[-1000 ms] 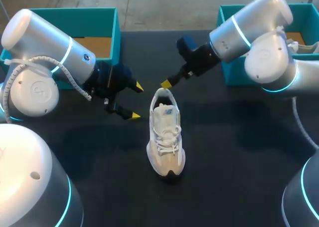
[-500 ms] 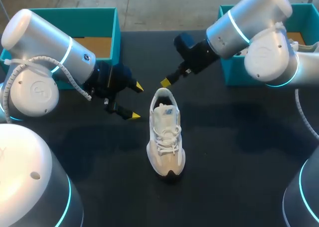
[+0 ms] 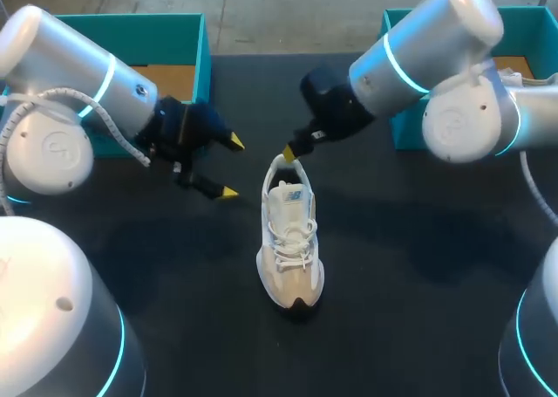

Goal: Take the shoe out of the shoebox, open the shoe tongue, remove and reinsert the insole, then place the shoe into the shoebox

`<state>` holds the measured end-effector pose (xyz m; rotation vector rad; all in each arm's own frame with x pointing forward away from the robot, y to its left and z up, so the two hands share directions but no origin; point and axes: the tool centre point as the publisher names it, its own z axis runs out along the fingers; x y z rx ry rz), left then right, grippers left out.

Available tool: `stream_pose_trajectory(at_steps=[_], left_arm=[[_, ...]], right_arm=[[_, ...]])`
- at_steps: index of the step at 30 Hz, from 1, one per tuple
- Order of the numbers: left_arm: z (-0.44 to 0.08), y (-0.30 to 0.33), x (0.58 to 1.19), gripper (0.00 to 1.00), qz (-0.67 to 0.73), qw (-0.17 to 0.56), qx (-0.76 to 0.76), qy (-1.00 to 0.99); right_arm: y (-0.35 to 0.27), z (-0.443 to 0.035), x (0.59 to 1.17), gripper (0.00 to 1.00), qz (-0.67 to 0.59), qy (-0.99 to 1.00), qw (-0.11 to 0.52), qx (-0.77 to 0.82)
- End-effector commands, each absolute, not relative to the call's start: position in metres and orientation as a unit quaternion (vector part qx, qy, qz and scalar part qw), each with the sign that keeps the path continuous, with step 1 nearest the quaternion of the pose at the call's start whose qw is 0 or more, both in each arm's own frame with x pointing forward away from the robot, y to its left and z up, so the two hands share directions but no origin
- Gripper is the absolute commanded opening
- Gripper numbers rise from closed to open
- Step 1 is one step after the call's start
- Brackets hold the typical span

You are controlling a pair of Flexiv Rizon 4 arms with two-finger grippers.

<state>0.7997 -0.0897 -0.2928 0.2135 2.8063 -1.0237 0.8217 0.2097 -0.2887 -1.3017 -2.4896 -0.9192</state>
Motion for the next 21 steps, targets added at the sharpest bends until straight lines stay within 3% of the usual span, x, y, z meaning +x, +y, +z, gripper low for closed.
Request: stream_pose_trajectory(at_steps=[1, 21], left_arm=[[-0.278, -0.07, 0.799, 1.0, -0.336, 0.076, 0.065, 0.936], [-0.223, -0.012, 0.831, 1.0, -0.31, 0.16, 0.02, 0.937]], right_arm=[[0.219, -0.286, 0.815, 0.0, -0.271, -0.835, 0.041, -0.478], [0.224, -0.307, 0.805, 0.0, -0.172, -0.8, 0.035, -0.574]])
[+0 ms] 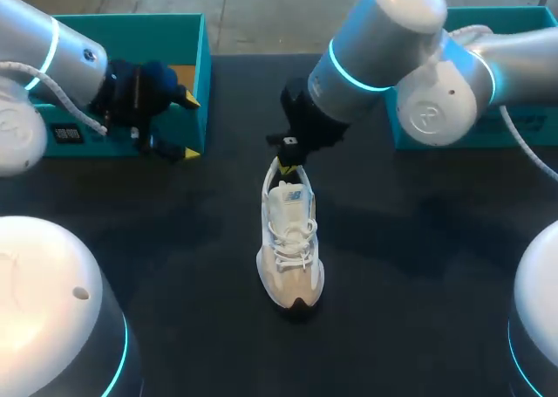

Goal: Take the shoe out of the shoebox, open the shoe tongue, remove and reinsert the insole, then place the shoe into the shoebox

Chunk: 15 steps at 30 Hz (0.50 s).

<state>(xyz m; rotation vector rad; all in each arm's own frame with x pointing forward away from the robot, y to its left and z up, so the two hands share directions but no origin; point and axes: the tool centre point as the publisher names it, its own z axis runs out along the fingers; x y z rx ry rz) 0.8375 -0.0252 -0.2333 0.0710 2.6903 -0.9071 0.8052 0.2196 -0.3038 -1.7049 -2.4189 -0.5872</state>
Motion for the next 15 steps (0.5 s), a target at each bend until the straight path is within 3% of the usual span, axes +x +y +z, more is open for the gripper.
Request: stream_pose_trajectory(at_steps=[1, 8, 15], left_arm=[[-0.221, -0.009, 0.833, 1.0, -0.308, 0.164, 0.015, 0.937], [-0.209, 0.009, 0.849, 1.0, -0.317, 0.166, -0.003, 0.934], [-0.2, 0.026, 0.867, 1.0, -0.369, 0.08, -0.027, 0.926]], right_arm=[[0.223, -0.308, 0.804, 0.0, -0.167, -0.797, 0.035, -0.58], [0.223, -0.319, 0.8, 0.0, -0.163, -0.784, 0.037, -0.597], [0.23, -0.333, 0.798, 0.0, -0.15, -0.78, 0.05, -0.606]])
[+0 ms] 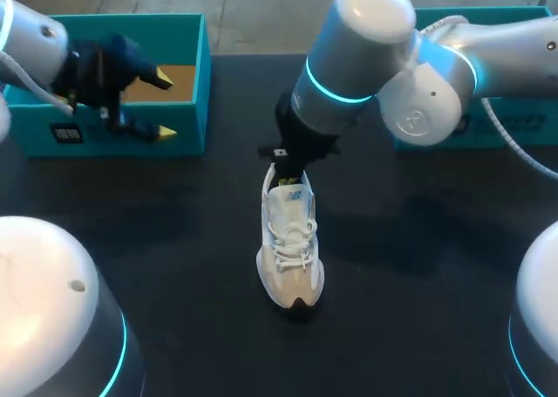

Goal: Take the shoe out of the shoebox, open the shoe tongue, remove and reinsert the insole, then place the shoe into the shoebox

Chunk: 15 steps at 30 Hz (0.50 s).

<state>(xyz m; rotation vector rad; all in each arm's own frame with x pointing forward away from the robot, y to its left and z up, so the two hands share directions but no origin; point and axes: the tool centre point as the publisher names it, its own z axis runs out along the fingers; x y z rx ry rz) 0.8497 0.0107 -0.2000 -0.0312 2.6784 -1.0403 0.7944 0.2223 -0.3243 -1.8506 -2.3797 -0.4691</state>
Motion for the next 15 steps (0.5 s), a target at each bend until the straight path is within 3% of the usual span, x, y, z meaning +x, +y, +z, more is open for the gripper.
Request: stream_pose_trajectory(at_steps=[1, 15], left_arm=[[-0.201, 0.026, 0.869, 1.0, -0.363, 0.074, -0.037, 0.928], [-0.197, 0.044, 0.876, 1.0, -0.337, 0.045, -0.088, 0.936]], right_arm=[[0.23, -0.334, 0.798, 0.0, -0.146, -0.78, 0.052, -0.606], [0.226, -0.348, 0.799, 0.0, -0.107, -0.774, 0.059, -0.621]])
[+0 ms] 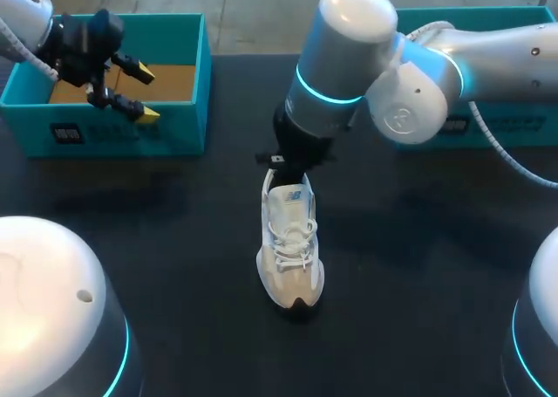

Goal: Take the shoe out of the shoebox, open the shoe tongue, remove and reinsert the insole, then place the shoe into the shoebox

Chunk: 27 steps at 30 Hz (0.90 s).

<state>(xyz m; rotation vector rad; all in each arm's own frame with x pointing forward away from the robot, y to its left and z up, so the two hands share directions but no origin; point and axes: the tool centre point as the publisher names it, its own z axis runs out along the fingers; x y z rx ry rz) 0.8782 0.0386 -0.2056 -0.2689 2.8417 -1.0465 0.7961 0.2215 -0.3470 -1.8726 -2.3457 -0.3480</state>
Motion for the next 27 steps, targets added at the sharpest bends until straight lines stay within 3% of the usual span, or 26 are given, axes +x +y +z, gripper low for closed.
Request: stream_pose_trajectory(at_steps=[1, 10, 27], left_arm=[[-0.195, 0.045, 0.874, 1.0, -0.337, 0.04, -0.087, 0.937], [-0.188, 0.038, 0.865, 1.0, -0.334, 0.013, -0.082, 0.939], [-0.18, 0.017, 0.835, 1.0, -0.324, 0.042, -0.011, 0.945]], right_arm=[[0.226, -0.349, 0.8, 0.0, -0.099, -0.775, 0.058, -0.622], [0.23, -0.352, 0.804, 0.0, -0.058, -0.776, 0.054, -0.626], [0.229, -0.36, 0.793, 0.0, -0.038, -0.763, 0.061, -0.643]])
